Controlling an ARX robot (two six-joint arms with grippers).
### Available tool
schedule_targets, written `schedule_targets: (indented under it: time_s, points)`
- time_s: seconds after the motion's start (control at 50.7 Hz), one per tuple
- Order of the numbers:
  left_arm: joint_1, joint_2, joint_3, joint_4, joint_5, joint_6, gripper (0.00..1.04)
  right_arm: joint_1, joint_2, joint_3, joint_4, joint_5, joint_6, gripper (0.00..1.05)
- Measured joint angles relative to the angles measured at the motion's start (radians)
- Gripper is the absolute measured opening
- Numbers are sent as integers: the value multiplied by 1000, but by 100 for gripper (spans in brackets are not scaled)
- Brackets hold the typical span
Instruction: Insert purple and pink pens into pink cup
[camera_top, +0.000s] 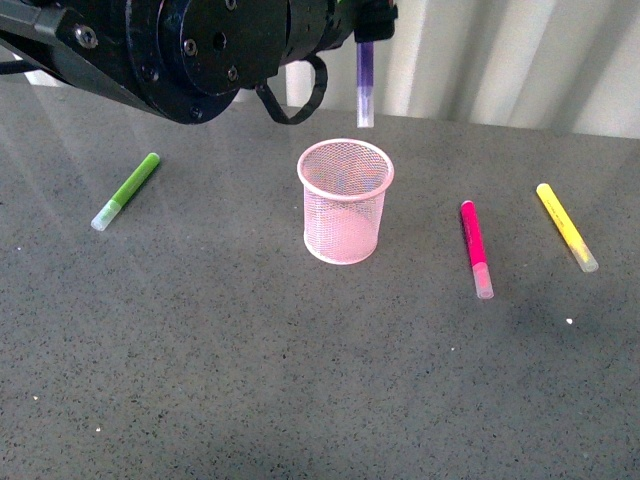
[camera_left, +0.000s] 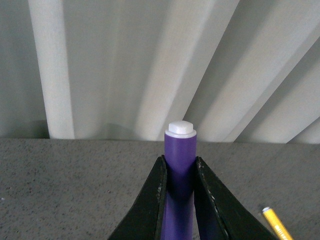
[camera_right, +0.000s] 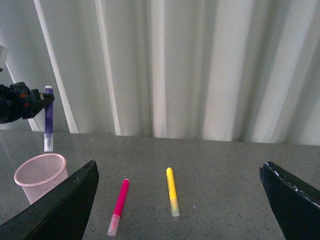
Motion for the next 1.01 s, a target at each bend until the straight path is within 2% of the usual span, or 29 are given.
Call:
schedule_targets:
  time_s: [0.315,0.67,0.71,1.006]
  points:
    - [46,23,1,-71,-7,18,12,0,0,0,0,0,0,98]
    - [39,20,-20,-112,-21,2,12,0,0,0,0,0,0,98]
    - [39,20,-21,-113,-22,2,18,0,0,0,0,0,0,98]
    - [34,-29,-51,-113,-14,-26,85,0,0,0,0,0,0,98]
